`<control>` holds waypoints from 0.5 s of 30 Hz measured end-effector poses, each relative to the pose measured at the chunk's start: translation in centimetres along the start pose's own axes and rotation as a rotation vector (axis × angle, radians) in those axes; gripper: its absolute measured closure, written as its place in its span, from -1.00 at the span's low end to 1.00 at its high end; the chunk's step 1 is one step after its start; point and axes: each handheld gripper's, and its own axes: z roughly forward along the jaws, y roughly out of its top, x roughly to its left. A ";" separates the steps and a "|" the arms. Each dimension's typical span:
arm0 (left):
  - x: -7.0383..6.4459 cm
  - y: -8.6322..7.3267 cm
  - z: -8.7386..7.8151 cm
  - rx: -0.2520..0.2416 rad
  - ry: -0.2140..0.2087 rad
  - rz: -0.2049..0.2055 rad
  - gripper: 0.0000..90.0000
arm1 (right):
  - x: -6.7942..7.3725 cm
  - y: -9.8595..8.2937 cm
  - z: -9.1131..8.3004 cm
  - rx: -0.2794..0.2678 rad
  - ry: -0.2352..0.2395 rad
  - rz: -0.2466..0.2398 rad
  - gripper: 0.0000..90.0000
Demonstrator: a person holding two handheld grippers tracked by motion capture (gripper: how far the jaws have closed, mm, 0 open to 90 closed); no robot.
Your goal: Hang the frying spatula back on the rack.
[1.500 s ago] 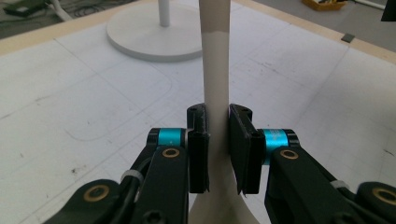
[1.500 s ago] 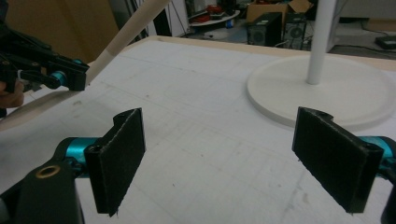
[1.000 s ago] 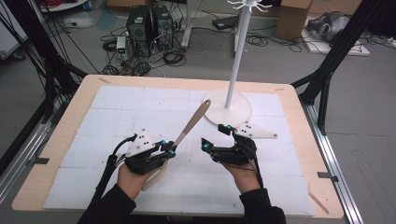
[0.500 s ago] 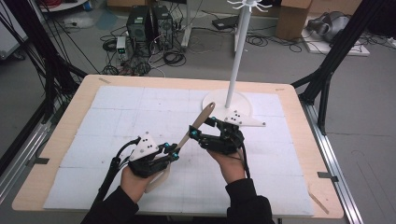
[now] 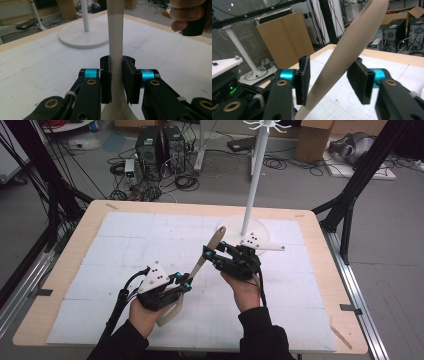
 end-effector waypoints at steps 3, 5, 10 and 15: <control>0.0 0.0 -0.1 -0.004 -0.002 0.002 0.72 | 0.2 0.3 0.0 0.001 0.005 -0.003 0.37; 0.0 0.1 -0.2 -0.012 -0.003 -0.002 0.72 | 0.3 0.5 0.0 0.003 0.013 -0.004 0.39; 0.1 0.3 -0.6 -0.037 -0.019 0.000 0.72 | 0.8 1.0 -0.1 -0.013 0.047 -0.017 0.44; 0.3 0.3 -0.8 -0.057 -0.048 -0.007 0.72 | 1.3 1.6 -0.1 -0.031 0.140 -0.013 0.55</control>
